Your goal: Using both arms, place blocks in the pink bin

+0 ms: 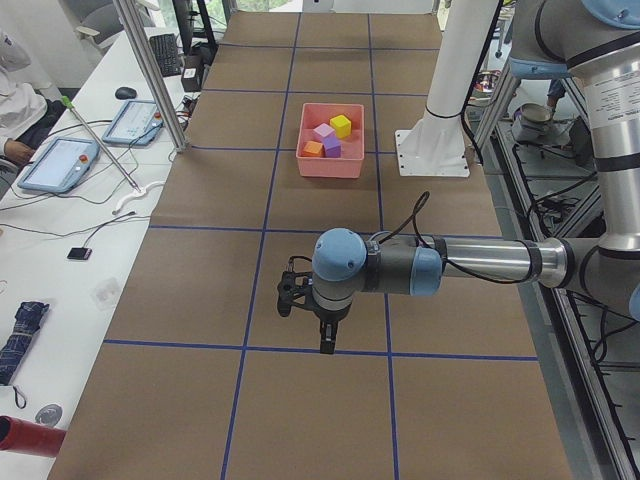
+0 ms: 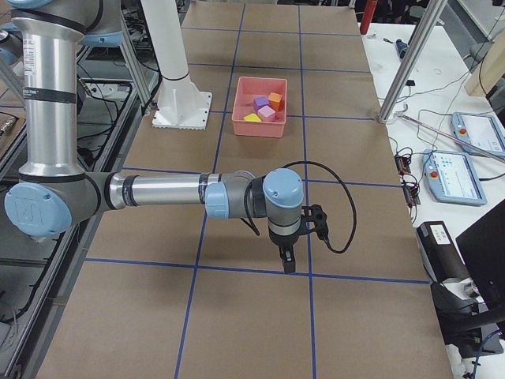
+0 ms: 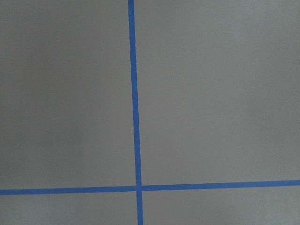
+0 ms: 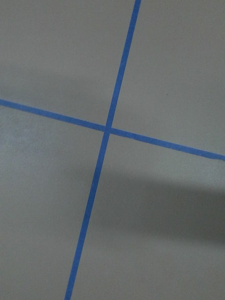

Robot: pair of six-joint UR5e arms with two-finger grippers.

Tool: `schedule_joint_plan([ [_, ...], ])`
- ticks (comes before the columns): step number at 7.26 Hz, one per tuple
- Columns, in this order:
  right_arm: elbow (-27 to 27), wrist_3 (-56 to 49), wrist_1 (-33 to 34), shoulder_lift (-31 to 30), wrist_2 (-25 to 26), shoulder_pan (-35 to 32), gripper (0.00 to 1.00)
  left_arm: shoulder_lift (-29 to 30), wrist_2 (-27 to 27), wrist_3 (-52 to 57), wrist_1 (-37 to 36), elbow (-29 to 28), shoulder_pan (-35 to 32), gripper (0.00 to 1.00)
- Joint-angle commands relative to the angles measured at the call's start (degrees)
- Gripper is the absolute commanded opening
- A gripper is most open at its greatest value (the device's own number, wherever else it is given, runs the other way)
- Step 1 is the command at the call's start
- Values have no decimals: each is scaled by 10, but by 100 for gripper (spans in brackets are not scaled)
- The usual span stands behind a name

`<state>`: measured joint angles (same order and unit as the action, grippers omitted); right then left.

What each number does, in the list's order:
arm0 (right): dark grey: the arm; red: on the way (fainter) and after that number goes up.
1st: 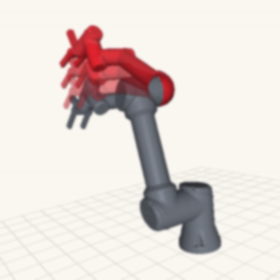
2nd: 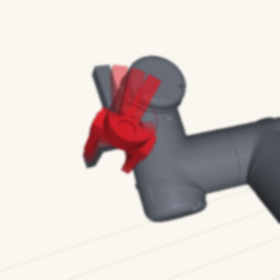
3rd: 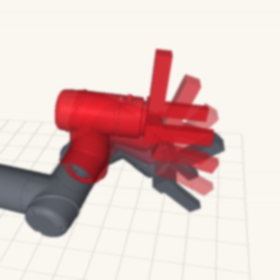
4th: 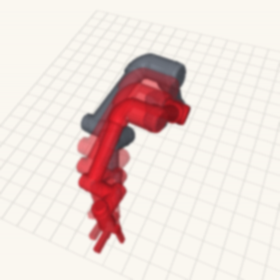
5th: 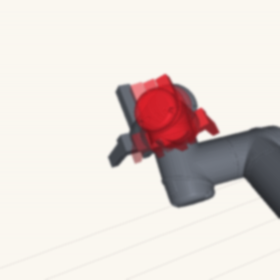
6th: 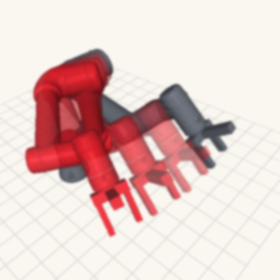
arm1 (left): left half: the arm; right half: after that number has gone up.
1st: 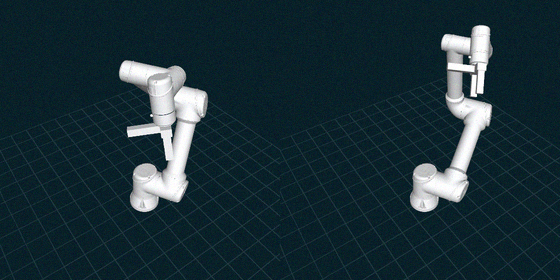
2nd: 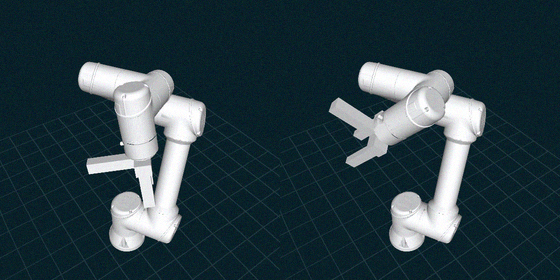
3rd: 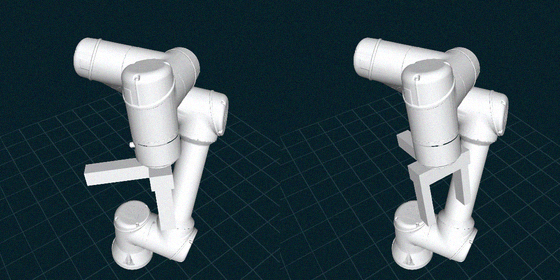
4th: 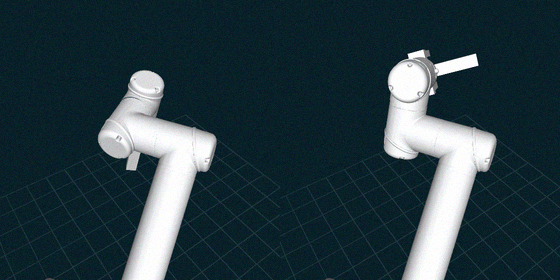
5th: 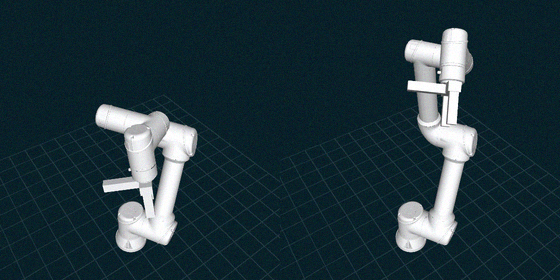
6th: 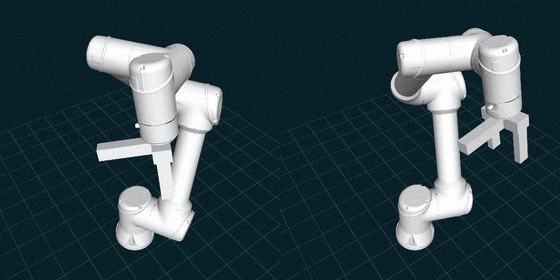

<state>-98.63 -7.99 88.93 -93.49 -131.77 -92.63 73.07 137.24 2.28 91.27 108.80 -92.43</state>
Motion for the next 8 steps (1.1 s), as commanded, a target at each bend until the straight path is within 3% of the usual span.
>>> schedule_joint_plan([
  [1, 2, 4, 23, 10, 39, -1, 99, 0, 0, 0, 0, 1, 1, 100],
  [5, 22, -4, 16, -24, 31, 0, 99, 0, 0, 1, 1, 1, 1, 100],
  [8, 69, -5, 2, -34, 35, 0, 99, 0, 0, 0, 0, 0, 1, 100],
])
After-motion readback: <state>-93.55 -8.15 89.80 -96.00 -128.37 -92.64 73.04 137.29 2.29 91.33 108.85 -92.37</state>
